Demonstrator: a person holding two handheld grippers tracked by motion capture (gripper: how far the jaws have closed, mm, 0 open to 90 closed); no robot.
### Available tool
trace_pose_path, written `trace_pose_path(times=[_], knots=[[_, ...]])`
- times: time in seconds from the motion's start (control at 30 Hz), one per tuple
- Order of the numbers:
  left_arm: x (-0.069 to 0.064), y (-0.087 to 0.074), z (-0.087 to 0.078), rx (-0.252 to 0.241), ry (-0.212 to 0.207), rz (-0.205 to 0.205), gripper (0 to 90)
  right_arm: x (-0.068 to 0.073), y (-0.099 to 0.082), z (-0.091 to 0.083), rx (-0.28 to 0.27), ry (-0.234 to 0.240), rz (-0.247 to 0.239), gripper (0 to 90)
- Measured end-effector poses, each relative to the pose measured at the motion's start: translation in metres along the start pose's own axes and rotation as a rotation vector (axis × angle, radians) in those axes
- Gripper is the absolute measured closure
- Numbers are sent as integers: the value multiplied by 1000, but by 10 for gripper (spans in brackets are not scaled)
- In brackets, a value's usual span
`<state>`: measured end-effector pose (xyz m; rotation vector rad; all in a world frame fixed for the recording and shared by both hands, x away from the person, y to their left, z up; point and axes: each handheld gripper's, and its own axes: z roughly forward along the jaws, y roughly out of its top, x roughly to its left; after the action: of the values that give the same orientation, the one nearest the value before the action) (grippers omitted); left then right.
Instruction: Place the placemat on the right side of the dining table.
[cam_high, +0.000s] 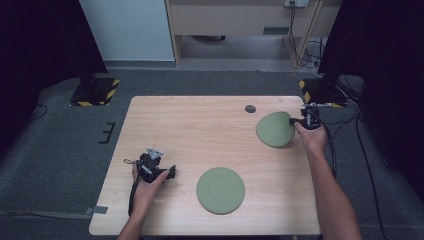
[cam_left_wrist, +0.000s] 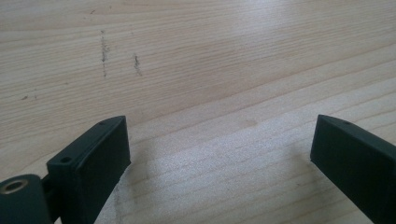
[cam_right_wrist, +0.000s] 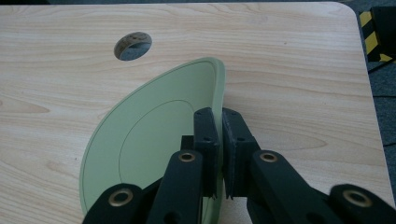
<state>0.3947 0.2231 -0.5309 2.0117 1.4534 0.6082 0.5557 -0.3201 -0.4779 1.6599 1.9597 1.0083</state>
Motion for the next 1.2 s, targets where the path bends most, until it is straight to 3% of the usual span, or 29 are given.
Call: trace_pose_path(times=[0.73,1.2], knots=[[4,-3,0,8,-5,-24,36,-4,-17,-1,23,-31,8,858],[3,-5,2,-5,0,-29,21,-10,-27,-1,30,-26,47,854]])
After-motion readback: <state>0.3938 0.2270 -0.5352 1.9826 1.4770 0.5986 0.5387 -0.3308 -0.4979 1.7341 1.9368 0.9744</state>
